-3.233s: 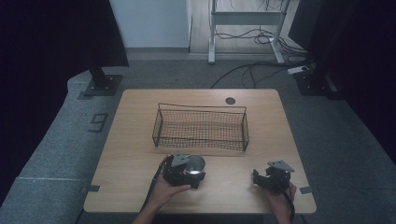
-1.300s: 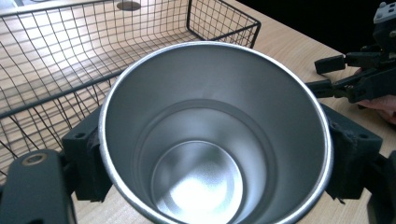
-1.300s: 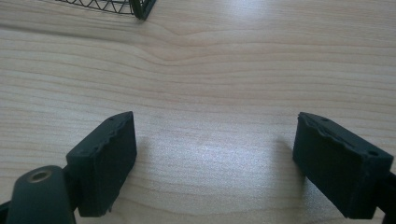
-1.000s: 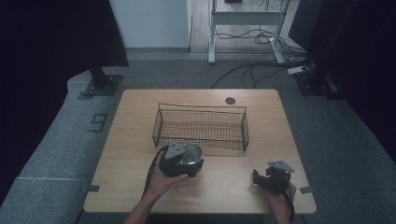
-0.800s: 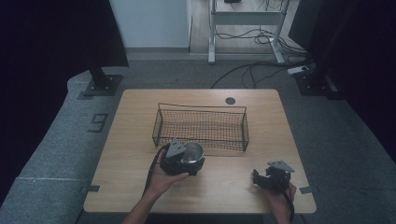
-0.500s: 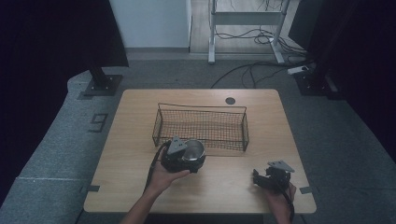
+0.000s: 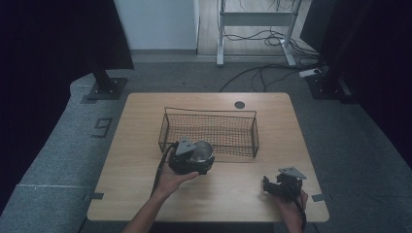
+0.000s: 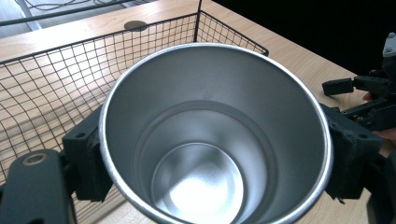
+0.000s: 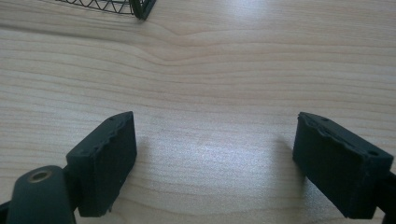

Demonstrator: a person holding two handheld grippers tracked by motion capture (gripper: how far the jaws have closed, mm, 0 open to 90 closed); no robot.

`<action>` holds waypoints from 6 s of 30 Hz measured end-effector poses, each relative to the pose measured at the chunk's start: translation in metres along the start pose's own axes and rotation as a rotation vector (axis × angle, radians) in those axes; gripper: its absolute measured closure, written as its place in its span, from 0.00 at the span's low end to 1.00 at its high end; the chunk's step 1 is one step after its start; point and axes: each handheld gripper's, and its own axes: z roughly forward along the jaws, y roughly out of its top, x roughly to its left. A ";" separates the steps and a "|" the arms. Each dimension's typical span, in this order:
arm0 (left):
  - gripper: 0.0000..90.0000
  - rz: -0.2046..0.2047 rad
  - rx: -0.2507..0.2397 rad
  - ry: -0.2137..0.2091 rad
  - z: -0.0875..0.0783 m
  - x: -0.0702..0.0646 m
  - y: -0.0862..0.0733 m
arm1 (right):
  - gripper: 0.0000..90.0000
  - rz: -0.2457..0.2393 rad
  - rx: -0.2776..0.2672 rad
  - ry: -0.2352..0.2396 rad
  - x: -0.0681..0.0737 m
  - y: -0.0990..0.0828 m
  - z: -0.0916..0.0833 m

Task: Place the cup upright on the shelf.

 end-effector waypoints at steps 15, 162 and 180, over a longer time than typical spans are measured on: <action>0.17 -0.018 0.009 0.012 0.008 0.007 0.005 | 0.15 0.000 0.001 0.000 0.000 0.000 0.000; 0.17 -0.110 0.121 0.096 0.091 0.081 0.054 | 0.15 -0.003 0.000 0.001 0.000 0.000 0.000; 0.17 -0.156 0.177 0.099 0.106 0.088 0.037 | 0.15 -0.003 0.000 0.001 0.000 0.000 0.000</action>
